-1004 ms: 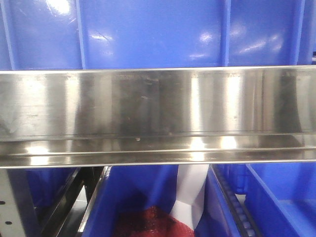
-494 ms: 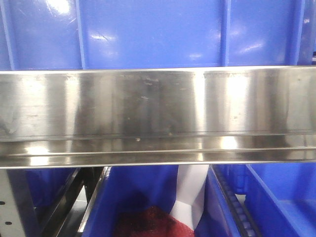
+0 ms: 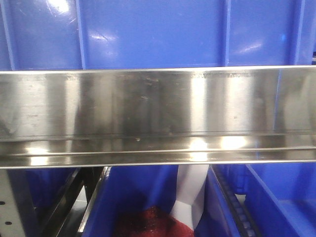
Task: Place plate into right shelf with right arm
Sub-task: 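Withdraw the open right gripper up out of the bin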
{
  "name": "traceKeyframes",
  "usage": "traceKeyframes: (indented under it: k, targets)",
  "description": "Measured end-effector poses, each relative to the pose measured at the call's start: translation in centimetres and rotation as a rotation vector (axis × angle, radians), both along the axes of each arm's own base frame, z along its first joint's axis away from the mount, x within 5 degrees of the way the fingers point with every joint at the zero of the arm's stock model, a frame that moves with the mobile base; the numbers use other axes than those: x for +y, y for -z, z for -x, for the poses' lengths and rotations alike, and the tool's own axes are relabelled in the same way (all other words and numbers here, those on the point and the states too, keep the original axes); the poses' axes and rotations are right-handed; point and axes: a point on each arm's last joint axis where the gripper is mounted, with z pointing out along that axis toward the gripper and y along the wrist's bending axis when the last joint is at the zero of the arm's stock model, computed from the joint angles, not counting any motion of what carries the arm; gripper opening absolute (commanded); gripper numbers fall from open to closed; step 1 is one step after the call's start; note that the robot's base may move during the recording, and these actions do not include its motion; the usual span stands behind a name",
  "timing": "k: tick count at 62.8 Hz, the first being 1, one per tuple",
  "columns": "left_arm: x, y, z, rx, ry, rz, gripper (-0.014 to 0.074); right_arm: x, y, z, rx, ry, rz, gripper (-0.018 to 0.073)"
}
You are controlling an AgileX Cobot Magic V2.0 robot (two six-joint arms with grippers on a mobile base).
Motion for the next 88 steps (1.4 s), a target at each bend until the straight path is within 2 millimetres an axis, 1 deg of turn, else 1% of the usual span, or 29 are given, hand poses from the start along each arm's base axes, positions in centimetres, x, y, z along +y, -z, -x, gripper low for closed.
traceKeyframes:
  k: [4,11,21,48,66,88]
  targets:
    - [0.0,0.0,0.0,0.000,0.000,0.000,-0.0047,0.0,1.7,0.1,0.010,-0.001,-0.002,0.0057]
    - [0.0,0.0,0.0,0.000,0.000,0.000,-0.0047,0.0,4.0,0.0,0.037,-0.002,-0.006,0.0057]
    - [0.0,0.0,0.0,0.000,0.000,0.000,-0.0047,0.0,6.3,-0.4,0.095,-0.002,-0.011,0.0057]
    - [0.0,0.0,0.0,0.000,0.000,0.000,-0.0047,0.0,7.3,-0.5,0.191,-0.001,-0.008,0.0057]
    - [0.0,0.0,0.0,0.000,0.000,0.000,-0.0047,0.0,7.4,-0.5,0.202,-0.007,-0.055,0.0057]
    - [0.0,0.0,0.0,0.000,0.000,0.000,-0.0047,0.0,7.4,-0.5,0.202,-0.007,-0.059,0.0057]
